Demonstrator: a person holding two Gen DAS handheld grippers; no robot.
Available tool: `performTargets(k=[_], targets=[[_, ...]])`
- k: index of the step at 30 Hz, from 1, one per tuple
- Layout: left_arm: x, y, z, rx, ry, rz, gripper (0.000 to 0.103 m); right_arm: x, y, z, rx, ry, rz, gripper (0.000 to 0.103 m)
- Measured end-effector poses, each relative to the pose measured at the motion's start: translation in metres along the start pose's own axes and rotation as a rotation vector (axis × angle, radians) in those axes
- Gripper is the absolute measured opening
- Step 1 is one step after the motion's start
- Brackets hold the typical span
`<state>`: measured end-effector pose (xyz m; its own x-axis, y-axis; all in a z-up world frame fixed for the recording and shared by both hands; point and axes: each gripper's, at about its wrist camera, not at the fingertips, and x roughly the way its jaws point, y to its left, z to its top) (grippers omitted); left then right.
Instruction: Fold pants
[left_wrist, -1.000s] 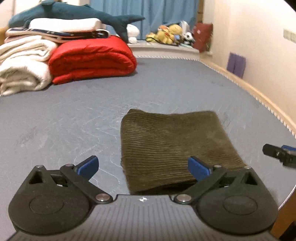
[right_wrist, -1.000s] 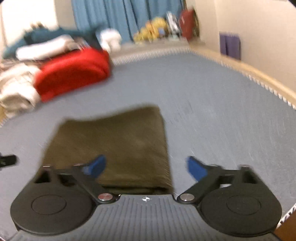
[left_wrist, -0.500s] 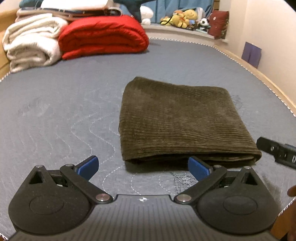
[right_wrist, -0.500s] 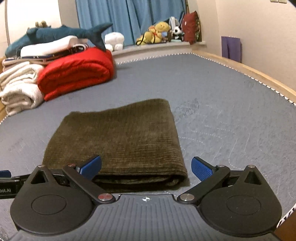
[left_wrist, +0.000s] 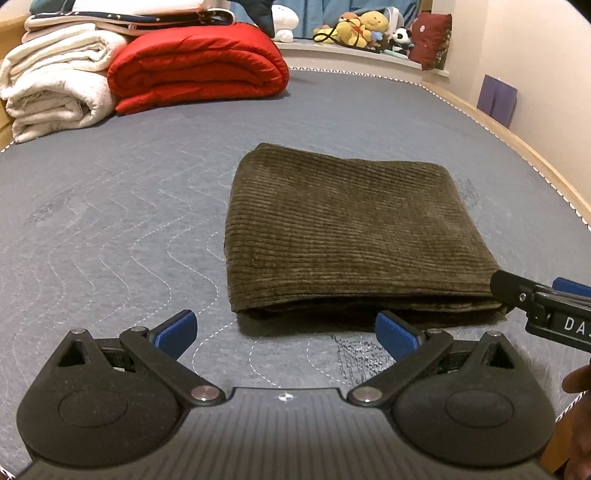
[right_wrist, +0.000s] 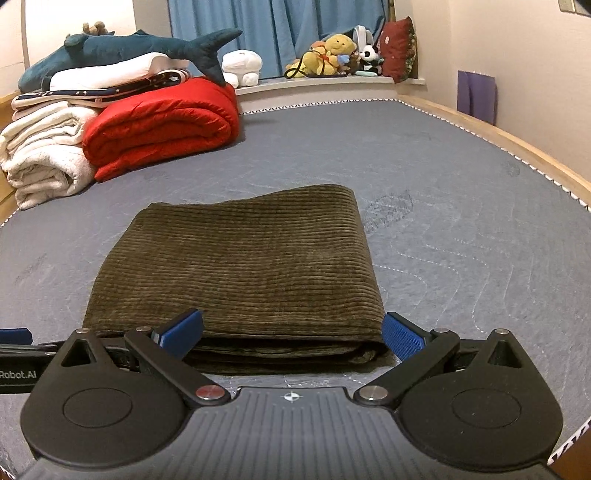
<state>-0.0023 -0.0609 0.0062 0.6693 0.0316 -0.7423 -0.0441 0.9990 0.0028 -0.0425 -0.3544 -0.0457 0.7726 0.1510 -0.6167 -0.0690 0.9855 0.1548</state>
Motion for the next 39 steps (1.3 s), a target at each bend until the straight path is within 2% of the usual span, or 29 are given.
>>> performTargets(k=[39], targets=[[-0.0020,-0.0050,-0.0027,0.021,-0.001,-0.031,0.103,-0.0016,0.0076,-0.0028,-0.028,-0.011,0.014,0.102]])
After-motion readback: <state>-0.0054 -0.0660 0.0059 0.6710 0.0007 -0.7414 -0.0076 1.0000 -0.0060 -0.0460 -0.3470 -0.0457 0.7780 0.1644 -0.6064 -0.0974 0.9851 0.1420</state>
